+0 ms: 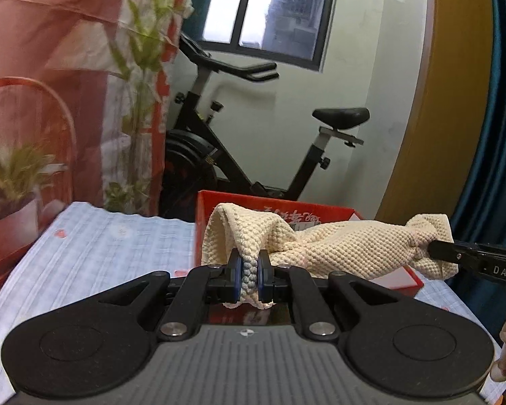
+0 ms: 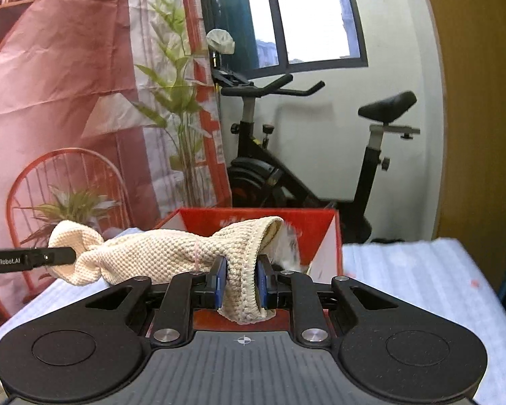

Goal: Organize soft objects
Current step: 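Lower the left tool to the pile and grasp the beige knit cloth, then carry the beige cloth with the left tool and release it into the box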

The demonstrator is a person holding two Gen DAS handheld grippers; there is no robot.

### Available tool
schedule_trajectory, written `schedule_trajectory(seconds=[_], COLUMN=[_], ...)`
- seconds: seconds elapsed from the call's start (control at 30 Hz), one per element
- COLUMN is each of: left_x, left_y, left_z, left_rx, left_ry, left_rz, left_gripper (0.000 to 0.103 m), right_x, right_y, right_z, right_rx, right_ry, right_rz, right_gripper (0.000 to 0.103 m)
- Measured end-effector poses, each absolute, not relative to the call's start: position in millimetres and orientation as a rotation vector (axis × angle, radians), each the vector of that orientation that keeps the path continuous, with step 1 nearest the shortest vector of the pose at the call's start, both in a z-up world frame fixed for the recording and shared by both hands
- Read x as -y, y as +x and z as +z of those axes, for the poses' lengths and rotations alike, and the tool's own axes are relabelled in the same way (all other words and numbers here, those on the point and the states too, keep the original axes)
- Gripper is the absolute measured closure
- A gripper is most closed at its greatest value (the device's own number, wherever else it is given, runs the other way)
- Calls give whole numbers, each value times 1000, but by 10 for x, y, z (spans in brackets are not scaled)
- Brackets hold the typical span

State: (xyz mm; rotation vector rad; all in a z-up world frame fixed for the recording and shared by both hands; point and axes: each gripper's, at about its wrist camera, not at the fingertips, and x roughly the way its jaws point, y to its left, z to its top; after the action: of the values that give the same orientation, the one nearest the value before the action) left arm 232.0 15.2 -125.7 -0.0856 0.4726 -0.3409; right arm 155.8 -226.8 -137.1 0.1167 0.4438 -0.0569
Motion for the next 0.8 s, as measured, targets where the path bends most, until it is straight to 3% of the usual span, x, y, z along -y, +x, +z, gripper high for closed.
schedule_trajectory(seconds=[0.3, 0.8], left_x=[36, 341], left_y=[3082, 3390], left_z=[-1443, -1806], left_rx=[-696, -887], left_ry=[-73, 34], left_rz=[-372, -431], left_gripper=[93, 93], right_x=[2559, 2342], right_y=[2321, 2858], right_z=[-1403, -1809], right_rx=[-590, -824], right_ry=[24, -175], right_rz=[-77, -23], right_gripper=[86, 86])
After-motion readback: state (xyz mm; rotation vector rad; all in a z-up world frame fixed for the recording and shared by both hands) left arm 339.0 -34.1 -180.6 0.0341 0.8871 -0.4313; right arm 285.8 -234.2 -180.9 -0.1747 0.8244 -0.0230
